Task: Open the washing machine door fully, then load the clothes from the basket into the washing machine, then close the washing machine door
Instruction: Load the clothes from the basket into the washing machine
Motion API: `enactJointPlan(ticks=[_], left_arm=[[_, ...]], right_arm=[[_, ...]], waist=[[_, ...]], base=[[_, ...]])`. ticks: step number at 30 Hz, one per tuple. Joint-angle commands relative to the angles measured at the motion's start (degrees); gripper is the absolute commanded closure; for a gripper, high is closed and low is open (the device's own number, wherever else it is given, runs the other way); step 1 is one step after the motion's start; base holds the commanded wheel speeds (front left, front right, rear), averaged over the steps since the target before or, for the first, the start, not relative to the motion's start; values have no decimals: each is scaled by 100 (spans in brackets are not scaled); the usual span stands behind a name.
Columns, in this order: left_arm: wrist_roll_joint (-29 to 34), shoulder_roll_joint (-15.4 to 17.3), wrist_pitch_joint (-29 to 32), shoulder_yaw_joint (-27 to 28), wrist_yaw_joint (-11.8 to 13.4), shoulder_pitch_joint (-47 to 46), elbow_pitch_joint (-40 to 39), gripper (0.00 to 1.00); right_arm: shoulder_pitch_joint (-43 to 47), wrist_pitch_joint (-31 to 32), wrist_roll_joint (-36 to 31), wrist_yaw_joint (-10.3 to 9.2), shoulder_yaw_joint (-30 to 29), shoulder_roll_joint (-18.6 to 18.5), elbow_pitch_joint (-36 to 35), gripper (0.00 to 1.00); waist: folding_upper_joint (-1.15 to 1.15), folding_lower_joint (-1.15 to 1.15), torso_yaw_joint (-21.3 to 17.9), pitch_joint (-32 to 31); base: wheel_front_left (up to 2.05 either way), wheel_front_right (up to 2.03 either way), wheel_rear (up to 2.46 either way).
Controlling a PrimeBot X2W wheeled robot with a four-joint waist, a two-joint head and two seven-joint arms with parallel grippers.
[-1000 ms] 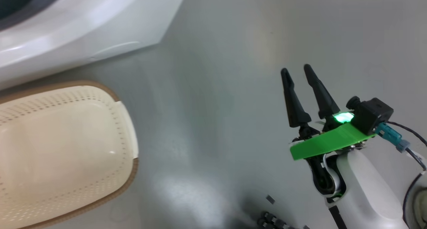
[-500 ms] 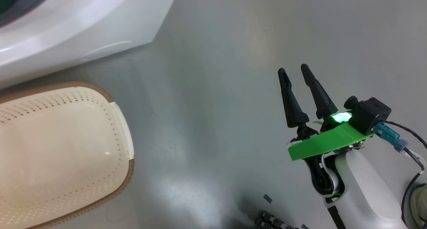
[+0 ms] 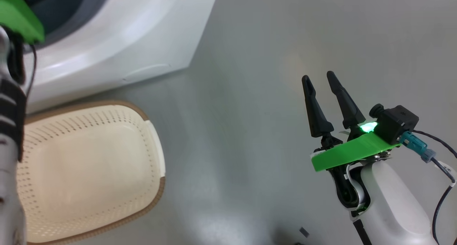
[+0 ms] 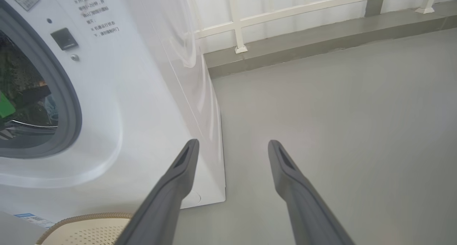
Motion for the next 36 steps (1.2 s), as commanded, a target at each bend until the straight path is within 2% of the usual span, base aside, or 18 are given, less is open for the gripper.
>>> enactJointPlan(ticks=[1, 8, 13, 21, 36], left_arm=[[-63, 187, -114, 50, -35, 142, -136, 0], [-214, 88, -313, 146, -154, 1126, -575, 0], [-300, 93, -318, 390, -93, 2050, -1450, 0], [-435, -119, -319, 836, -27, 3624, -2949, 0], [-383, -389, -320, 1147, 192, 5695, -4782, 0]], right_arm=[[4, -46, -54, 31, 95, -48, -89, 0], [174, -46, -41, 31, 73, -167, 37, 0], [297, -46, -12, 31, 81, -269, 96, 0], [475, -46, 33, 31, 82, -435, 173, 0], [755, -46, 85, 31, 108, -635, 231, 0]], waist=[[0, 0, 179, -310], [0, 0, 377, -922], [0, 0, 512, -1364], [0, 0, 818, -1885], [0, 0, 1338, -2466]], base=[[0, 0, 0], [0, 0, 0], [0, 0, 0], [0, 0, 0], [0, 0, 0]])
